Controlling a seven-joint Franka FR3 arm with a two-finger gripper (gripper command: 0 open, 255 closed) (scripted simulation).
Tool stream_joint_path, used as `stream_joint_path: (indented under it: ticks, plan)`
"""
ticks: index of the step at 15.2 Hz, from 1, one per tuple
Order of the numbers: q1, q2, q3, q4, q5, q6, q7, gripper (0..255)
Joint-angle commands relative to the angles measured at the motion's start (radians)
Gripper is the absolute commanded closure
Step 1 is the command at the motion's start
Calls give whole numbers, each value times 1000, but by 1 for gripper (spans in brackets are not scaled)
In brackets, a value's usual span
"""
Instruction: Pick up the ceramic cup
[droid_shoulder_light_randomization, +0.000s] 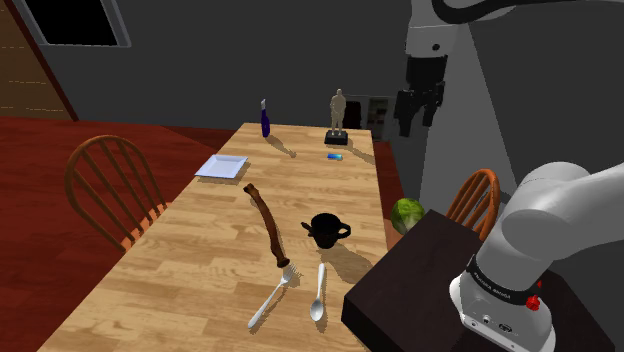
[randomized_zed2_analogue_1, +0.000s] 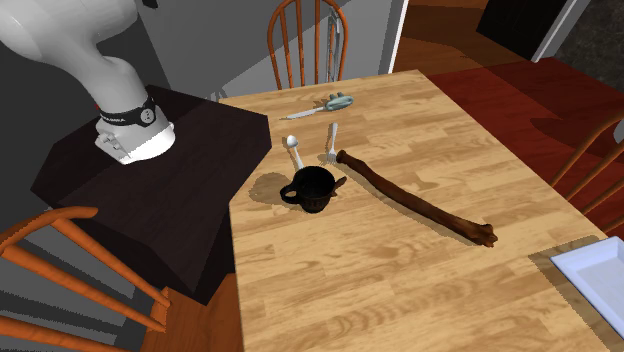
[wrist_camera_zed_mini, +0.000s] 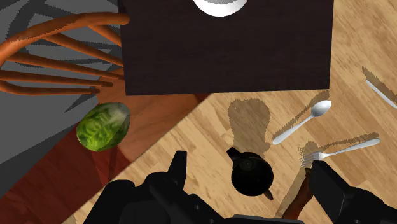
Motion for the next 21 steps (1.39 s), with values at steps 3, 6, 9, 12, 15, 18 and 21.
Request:
stream_joint_path:
  ticks: [3, 6, 9, 12, 15, 18, 21]
  plan:
    - [6, 27, 22, -42, 7, 73, 19, 0]
    - [15, 81, 54, -95, 16, 184, 49, 0]
    - [22, 152, 87, -135, 22, 300, 80, 0]
    - [26, 240, 121, -161, 23, 417, 114, 0]
    - [26, 342, 155, -172, 14, 533, 152, 0]
    - [20, 458, 188, -169, -7, 646, 197, 0]
    - [10, 583, 220, -150, -47, 751, 254, 0]
